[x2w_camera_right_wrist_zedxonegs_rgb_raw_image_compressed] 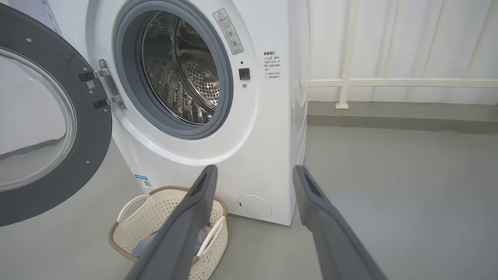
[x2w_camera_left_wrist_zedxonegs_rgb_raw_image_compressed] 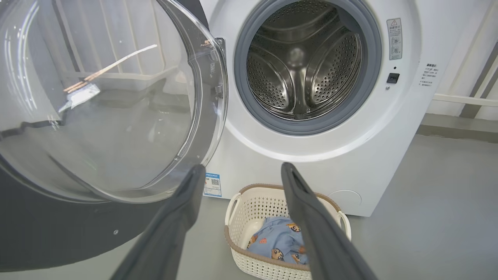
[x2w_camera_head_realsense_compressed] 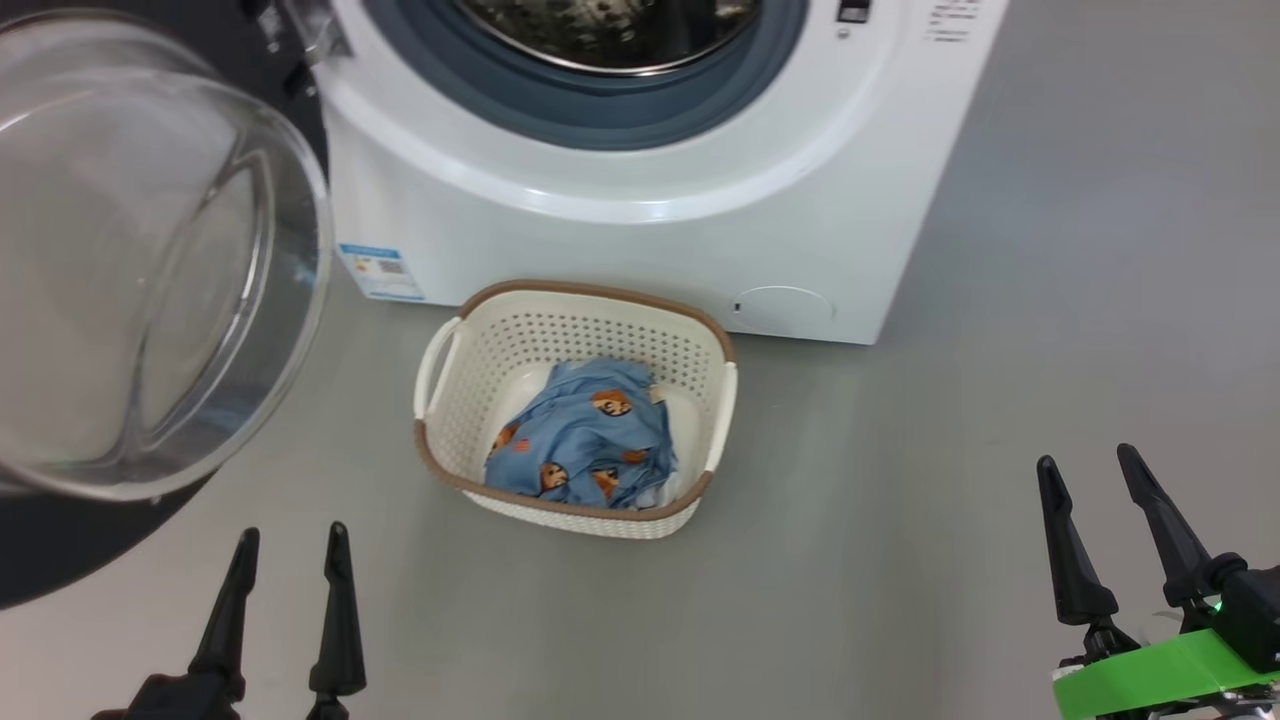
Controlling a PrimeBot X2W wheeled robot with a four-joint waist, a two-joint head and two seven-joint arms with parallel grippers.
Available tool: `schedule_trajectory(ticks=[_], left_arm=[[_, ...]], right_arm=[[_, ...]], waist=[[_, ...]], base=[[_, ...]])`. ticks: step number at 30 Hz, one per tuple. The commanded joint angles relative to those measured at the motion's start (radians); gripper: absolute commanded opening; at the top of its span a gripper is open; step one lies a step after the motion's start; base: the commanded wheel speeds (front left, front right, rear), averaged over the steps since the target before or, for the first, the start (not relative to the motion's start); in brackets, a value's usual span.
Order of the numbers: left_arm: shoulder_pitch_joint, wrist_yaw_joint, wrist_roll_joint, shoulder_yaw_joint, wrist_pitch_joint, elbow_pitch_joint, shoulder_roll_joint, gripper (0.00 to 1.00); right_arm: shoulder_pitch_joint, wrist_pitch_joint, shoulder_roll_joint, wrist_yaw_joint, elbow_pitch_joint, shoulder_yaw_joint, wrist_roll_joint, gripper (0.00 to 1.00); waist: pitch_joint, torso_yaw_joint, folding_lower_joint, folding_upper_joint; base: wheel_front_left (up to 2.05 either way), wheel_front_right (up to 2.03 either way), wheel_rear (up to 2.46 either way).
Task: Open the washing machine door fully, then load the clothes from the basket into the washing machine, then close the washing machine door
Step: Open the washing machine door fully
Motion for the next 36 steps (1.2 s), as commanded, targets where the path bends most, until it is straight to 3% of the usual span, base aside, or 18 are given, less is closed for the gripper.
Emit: schedule_trajectory(ticks=[1,17,36], left_arm=[[-0.039,-0.001,-0.001,0.03,-0.007,-0.009,0.013,1.0],[-0.07,-0.012,-0.005,0.0,0.01,0.05,0.03,1.0],[-0.042,-0.007,-0.026,-0.016,0.024,0.068,0.039,1.0]], right_arm=[[0.011,-0.01,-0.001,0.009,-0.033,0.03,-0.011,1.0],[0.034,-0.013,0.024,0.009,-0.038,0.06,-0.017,1.0],[0.083,-0.013,0.055,0.009,-0.037,0.056,-0.023,1.0]], waist=[[-0.018,-0.062,0.0,0.0],[-0.059,-0.203,0.0,0.0],[-0.136,-0.233,0.0,0.0]], base=[[0.0,0.0,0.0],[0.0,0.0,0.0],[0.0,0.0,0.0]])
